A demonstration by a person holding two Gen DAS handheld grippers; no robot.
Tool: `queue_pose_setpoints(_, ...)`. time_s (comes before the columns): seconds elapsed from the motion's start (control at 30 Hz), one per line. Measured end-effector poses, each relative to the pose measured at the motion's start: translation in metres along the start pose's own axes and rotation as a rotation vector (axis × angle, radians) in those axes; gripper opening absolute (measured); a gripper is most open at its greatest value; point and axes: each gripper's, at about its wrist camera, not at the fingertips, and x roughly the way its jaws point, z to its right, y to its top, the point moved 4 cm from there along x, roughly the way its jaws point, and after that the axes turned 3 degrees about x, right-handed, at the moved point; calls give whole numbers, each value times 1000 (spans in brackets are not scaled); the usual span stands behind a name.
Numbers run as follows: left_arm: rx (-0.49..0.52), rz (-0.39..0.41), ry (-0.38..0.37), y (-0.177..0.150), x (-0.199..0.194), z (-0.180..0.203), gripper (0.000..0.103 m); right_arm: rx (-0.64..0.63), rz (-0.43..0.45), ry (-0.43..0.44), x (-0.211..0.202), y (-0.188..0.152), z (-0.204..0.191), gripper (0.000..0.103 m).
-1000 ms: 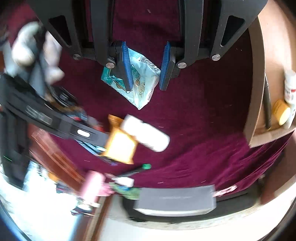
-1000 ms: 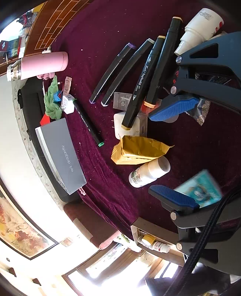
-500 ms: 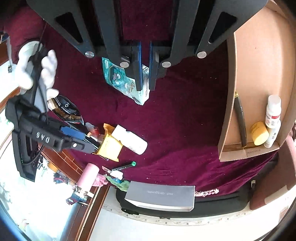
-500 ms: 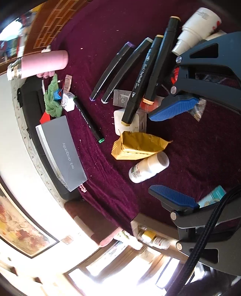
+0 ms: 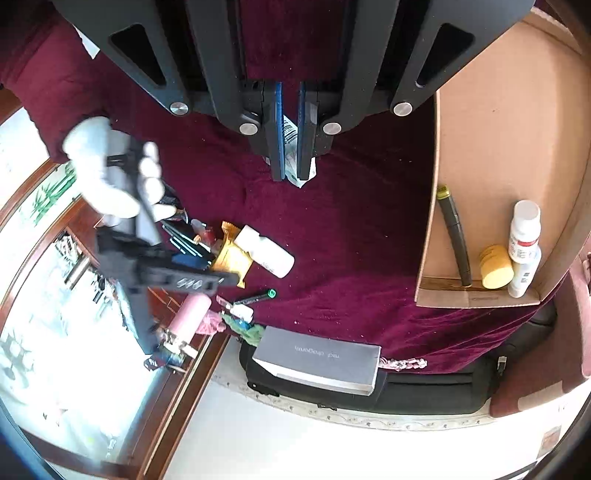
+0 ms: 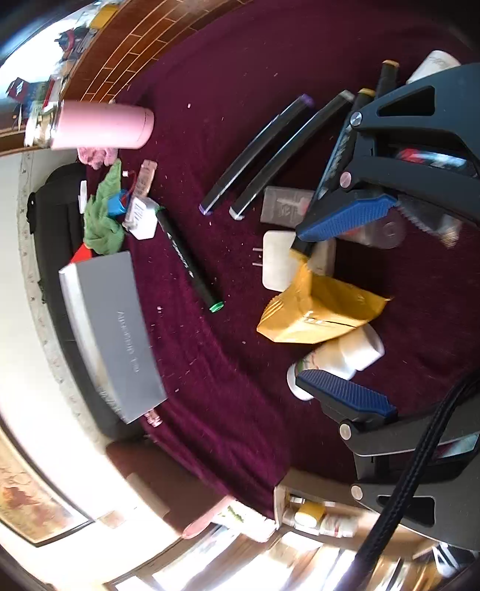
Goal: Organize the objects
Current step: 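Lift the teal pack with the left gripper while the right gripper grasps the gold packet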
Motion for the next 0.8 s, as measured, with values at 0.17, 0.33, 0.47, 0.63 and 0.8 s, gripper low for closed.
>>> queue_pose_setpoints(0.17, -35, 25, -12, 0, -7, -9, 4, -61, -7, -63, 10, -2, -7, 34)
queue_pose_setpoints(0.33, -41, 54, -8, 0, -16, -12, 4, -19, -33, -23, 2, -6, -3, 31)
queue_pose_setpoints(0.47, -51, 78, -6, 1, -26, -15, 2, 3, 3, 4, -20, -6, -4, 30)
queue_pose_setpoints(0.63, -54, 125, 9, 5, -44, -21, 2, 5, 35, 63, -50, 0, -15, 30)
queue_pose_setpoints(0.8, -56, 61, 66, 1, -40, -28, 2, -38, 45, 124, -69, -1, -43, 30)
